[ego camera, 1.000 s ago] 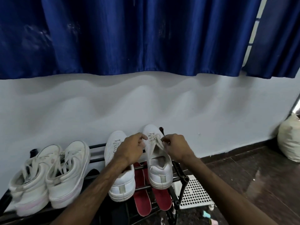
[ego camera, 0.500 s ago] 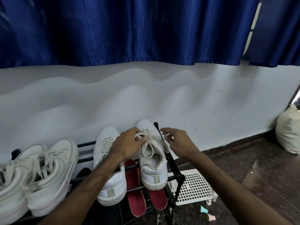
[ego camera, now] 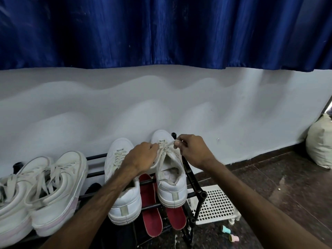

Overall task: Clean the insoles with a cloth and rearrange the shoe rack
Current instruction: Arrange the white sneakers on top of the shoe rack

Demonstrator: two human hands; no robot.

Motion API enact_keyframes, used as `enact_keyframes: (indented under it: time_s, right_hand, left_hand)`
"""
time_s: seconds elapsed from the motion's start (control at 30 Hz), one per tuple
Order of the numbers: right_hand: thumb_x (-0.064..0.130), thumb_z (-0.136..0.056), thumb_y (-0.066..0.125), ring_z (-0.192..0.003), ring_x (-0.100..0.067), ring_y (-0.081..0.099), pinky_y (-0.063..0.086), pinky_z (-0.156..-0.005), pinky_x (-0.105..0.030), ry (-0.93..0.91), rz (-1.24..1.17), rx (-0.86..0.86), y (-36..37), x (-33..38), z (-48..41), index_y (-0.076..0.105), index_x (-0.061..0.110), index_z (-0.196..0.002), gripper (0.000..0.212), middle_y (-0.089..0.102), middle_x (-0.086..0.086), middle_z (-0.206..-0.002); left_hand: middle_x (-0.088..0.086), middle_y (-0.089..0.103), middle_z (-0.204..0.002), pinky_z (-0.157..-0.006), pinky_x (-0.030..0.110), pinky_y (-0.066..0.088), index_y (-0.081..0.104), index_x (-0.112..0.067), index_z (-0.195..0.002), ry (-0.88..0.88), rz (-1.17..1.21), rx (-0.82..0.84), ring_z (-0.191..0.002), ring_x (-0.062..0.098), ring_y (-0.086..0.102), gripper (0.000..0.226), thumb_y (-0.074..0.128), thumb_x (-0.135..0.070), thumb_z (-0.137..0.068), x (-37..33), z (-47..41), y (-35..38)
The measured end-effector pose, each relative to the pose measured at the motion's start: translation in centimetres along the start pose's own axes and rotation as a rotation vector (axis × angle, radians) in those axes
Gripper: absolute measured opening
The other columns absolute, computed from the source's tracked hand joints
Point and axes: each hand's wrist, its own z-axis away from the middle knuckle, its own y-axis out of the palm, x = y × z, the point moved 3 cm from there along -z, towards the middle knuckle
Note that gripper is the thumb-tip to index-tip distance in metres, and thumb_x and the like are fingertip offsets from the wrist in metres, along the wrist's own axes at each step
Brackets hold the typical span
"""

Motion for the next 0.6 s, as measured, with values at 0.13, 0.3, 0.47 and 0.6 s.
enact_keyframes:
  time_s: [0.13, 0.3, 0.47, 0.6]
  right_hand:
    - [0.025, -0.102, 0.046, -0.051, -0.007, 0.041, 0.034, -0.05, -0.016, 0.043, 0.025, 0.006, -0.8, 0.4, 0.1, 0.069, 0.011, -0.087, 0.031, 0.047, 0.008, -0.055]
    - [0.017, -0.096, 0.055, -0.054, -0.015, 0.05, 0.043, -0.052, -0.025, 0.14, -0.03, 0.155, -2.1, 2.1, 0.8, 0.07, 0.014, -0.085, 0.019, 0.069, -0.006, -0.071]
    - [0.009, -0.077, 0.076, -0.064, -0.018, 0.062, 0.053, -0.064, -0.033, 0.259, -0.102, 0.304, -1.1, 3.5, 3.1, 0.063, 0.005, -0.103, 0.029, 0.073, -0.014, -0.089]
    - [0.018, -0.076, 0.08, -0.074, -0.034, 0.061, 0.054, -0.077, -0.042, 0.214, 0.083, 0.261, -0.1, 4.3, 3.9, 0.063, -0.01, -0.102, 0.042, 0.068, -0.025, -0.099]
  left_hand:
    - [0.0, 0.062, -0.06, -0.063, 0.033, 0.046, 0.062, -0.012, -0.072, 0.027, 0.039, 0.018, -0.056, 0.018, 0.054, 0.05, 0.042, -0.047, -0.101, 0.3, 0.2, -0.5]
    - [0.006, 0.075, -0.077, -0.04, 0.024, 0.045, 0.069, -0.006, -0.093, -0.048, 0.445, 0.175, -0.057, 0.017, 0.063, 0.024, 0.047, -0.014, -0.101, 0.1, 1.3, -1.5]
    - [0.003, 0.075, -0.086, -0.047, 0.023, 0.048, 0.07, 0.0, -0.097, -0.058, 0.427, 0.379, -0.066, 0.013, 0.069, 0.019, 0.052, -0.008, -0.098, -0.6, 2.3, -1.0]
    - [0.01, 0.061, -0.069, -0.053, 0.022, 0.039, 0.064, 0.009, -0.09, 0.045, 0.175, 0.445, -0.063, 0.014, 0.054, 0.018, 0.053, -0.005, -0.095, -1.2, 2.7, -0.5]
